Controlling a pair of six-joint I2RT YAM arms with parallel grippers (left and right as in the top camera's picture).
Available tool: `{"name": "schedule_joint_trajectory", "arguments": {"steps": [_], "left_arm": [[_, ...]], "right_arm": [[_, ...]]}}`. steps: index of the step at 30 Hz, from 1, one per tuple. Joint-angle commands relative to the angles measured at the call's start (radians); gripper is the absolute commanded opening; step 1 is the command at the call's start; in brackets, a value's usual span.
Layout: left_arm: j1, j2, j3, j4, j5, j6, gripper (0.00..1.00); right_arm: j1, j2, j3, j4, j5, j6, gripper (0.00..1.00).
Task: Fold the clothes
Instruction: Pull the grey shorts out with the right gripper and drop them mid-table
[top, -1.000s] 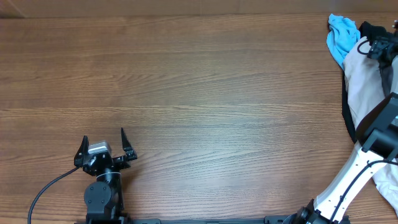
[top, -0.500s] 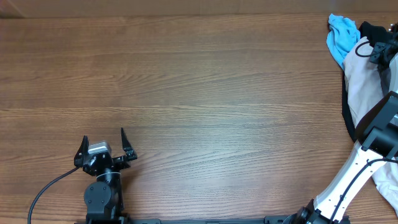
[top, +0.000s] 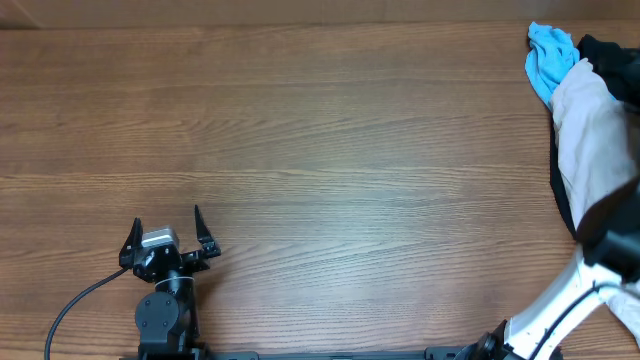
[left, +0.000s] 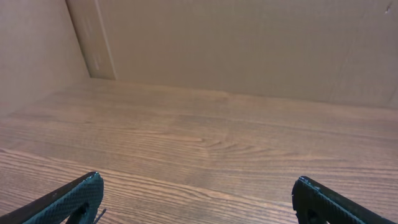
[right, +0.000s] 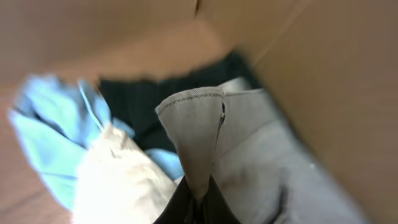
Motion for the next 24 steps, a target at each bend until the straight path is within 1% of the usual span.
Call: {"name": "schedule_joint_trajectory", "arguments": {"steps": [1,5,8,11,14,16,20,24], "left_arm": [[0.007,-0.011,-0.003,0.002,0.007,-0.014,1.0],[0.007,-0.011,-0.003,0.002,0.007,-0.014,1.0],[0.007,-0.011,-0.003,0.002,0.007,-0.014,1.0],[0.007,-0.011,-0.003,0.002,0.008,-0.014,1.0],[0.007,-0.011,-0.003,0.002,0.007,-0.014,1.0],[0.007,-0.011,-0.003,0.002,0.008,-0.014,1.0],[0.007,-0.011,-0.003,0.002,0.008,-0.014,1.0],[0.007,-0.011,-0.003,0.002,0.008,-0.014,1.0]], "right_arm": [[0.006,-0.196,0.03,0.006,-0.044,0.061,0.04],[0.037,-0.301,0.03,-0.006,-0.183,0.065,0.04],[0.098,-0.365,0.03,-0.034,-0.194,0.064,0.04],[0.205,-0.422,0.03,-0.076,-0.22,0.064,0.04],[0.348,-0.449,0.03,-0.114,-0.325,0.069,0.04],[0.446,-0.449,0.03,-0.134,-0.366,0.089,0.04],[0.644,-0.418,0.029,-0.178,-0.376,0.164,0.04],[0.782,-0.381,0.029,-0.227,-0.376,0.169,0.04]]}}
